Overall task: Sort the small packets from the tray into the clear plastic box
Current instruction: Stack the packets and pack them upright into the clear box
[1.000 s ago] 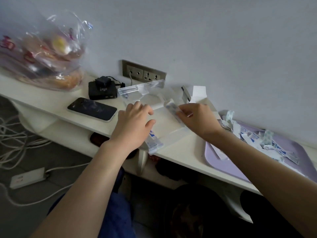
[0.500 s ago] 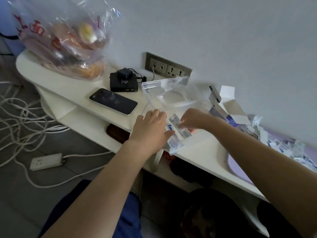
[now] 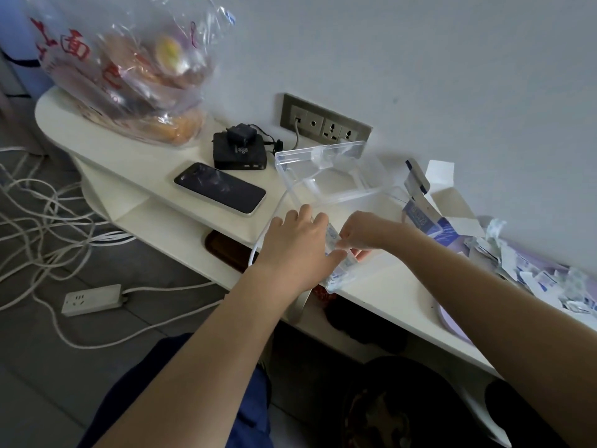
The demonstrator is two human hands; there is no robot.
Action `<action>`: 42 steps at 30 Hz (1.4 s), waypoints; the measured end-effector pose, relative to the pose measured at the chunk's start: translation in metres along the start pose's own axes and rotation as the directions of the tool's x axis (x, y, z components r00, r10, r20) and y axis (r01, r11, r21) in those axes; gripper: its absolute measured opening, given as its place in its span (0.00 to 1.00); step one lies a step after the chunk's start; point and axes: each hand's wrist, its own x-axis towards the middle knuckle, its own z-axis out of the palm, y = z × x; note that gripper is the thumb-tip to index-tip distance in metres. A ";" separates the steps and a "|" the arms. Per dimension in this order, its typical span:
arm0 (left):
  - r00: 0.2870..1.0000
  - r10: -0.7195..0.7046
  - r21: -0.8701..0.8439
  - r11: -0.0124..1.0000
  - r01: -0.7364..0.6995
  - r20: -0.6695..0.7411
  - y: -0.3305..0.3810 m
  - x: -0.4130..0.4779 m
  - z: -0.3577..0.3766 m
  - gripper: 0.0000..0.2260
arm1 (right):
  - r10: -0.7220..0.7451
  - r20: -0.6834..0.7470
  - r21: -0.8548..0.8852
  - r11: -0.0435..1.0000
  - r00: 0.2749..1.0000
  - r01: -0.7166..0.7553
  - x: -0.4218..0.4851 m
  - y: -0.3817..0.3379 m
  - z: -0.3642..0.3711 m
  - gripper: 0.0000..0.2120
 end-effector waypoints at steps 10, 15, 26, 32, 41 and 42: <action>0.999 -0.006 0.014 1.000 0.005 0.039 0.002 -0.002 -0.002 0.24 | 0.004 0.005 -0.038 0.999 1.000 -0.004 -0.005 -0.001 0.004 0.14; 0.999 -0.011 0.024 1.000 0.010 0.045 0.004 -0.003 -0.003 0.23 | -0.046 0.026 -0.076 0.996 0.999 0.048 -0.011 -0.001 0.001 0.18; 0.998 -0.067 0.120 0.991 0.067 0.003 0.014 -0.005 -0.001 0.20 | -0.264 -0.370 -0.110 0.965 0.891 0.240 -0.041 0.018 -0.009 0.13; 0.994 -0.048 0.196 0.978 0.066 -0.096 0.041 -0.005 -0.003 0.13 | -0.635 -0.554 -0.493 0.771 0.539 0.403 -0.079 0.059 0.014 0.05; 0.990 0.103 0.097 0.991 -0.094 -0.098 0.108 -0.013 0.016 0.11 | -0.657 -0.532 -0.566 0.745 0.534 0.352 -0.102 0.146 0.039 0.12; 0.987 0.126 0.095 0.989 -0.117 -0.098 0.115 -0.012 0.019 0.11 | -0.617 -0.557 -0.548 0.776 0.555 0.313 -0.102 0.158 0.040 0.13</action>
